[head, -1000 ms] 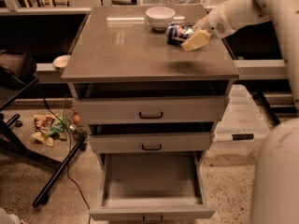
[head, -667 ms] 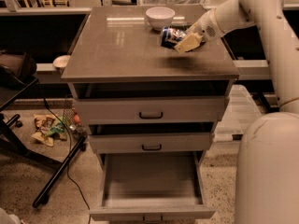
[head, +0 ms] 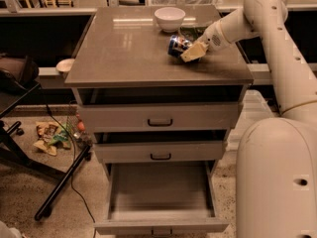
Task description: Pick pepsi can from bottom drawer and place on counter
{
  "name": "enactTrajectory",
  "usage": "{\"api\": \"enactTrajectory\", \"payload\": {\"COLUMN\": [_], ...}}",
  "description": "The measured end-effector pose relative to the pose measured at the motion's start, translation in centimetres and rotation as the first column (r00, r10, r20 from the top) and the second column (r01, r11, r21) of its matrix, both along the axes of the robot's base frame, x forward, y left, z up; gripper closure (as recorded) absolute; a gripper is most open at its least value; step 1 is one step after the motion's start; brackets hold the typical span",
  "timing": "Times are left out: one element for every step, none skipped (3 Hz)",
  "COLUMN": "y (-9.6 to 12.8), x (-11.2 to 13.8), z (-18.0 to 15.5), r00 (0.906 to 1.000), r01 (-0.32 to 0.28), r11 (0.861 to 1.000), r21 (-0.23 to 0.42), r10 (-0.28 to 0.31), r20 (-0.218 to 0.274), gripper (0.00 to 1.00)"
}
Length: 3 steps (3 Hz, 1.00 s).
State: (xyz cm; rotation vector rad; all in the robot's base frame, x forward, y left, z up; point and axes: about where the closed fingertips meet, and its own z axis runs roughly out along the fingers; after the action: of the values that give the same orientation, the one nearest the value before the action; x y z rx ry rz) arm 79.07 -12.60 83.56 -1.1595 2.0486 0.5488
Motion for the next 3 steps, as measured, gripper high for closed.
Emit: {"api": "enactTrajectory", "payload": {"y": [-0.6,-1.8,-3.5], "x": [0.3,0.4,0.2], "z": [-1.0,-1.3,-0.7], "r00": [0.9988,0.9964,0.9934], "r01": [0.033,0.069,0.106], "r11": [0.999,0.998,0.994], "r21": [0.001,0.001,-0.004], "r10": [-0.033,-0.069,-0.106], "r20": [-0.036,-0.05,-0.043], "gripper": [0.12,0.0,0.0]}}
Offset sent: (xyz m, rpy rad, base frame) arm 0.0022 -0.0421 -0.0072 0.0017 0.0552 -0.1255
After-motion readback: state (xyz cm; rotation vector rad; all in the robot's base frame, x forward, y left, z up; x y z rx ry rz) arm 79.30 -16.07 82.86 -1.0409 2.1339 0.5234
